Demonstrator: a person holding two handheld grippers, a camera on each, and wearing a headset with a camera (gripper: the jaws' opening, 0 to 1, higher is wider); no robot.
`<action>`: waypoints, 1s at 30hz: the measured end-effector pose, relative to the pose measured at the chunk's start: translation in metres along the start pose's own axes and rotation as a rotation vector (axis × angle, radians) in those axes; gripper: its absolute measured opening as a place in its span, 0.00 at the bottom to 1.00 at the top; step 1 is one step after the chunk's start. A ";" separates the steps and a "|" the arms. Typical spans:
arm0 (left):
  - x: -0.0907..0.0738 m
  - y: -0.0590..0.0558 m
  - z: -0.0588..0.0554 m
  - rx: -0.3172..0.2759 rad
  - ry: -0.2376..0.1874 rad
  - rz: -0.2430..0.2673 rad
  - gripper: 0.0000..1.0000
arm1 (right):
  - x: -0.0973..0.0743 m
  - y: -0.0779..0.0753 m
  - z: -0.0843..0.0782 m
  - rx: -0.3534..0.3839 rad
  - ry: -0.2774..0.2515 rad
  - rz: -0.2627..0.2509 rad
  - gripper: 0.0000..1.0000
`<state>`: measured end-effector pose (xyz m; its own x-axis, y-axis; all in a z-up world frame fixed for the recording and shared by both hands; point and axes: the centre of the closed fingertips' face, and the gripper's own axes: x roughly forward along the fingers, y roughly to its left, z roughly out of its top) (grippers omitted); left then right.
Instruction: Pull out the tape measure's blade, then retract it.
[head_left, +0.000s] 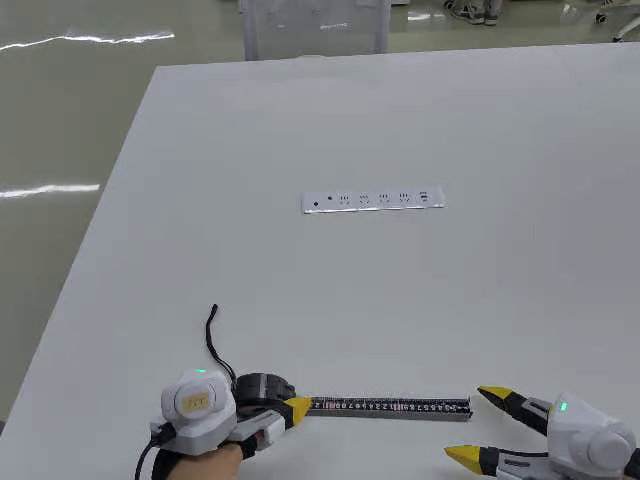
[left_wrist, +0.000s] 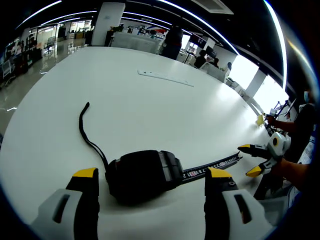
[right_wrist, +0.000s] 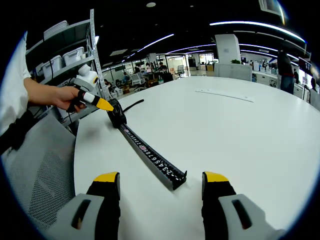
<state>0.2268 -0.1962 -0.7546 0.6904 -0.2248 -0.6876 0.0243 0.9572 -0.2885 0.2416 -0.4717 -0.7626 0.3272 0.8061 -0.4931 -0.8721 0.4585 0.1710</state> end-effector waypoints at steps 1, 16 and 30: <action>0.002 0.000 -0.001 -0.003 0.006 0.002 0.86 | 0.001 -0.001 0.000 -0.003 0.002 0.001 0.67; 0.013 -0.001 0.001 -0.055 0.032 0.024 0.83 | 0.007 -0.002 -0.005 -0.003 0.010 0.018 0.65; 0.018 -0.001 0.003 -0.091 0.042 0.047 0.83 | 0.010 -0.003 -0.007 -0.005 0.015 0.027 0.64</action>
<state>0.2414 -0.2005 -0.7654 0.6586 -0.1889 -0.7284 -0.0750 0.9467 -0.3133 0.2452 -0.4678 -0.7742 0.2978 0.8127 -0.5008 -0.8823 0.4346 0.1807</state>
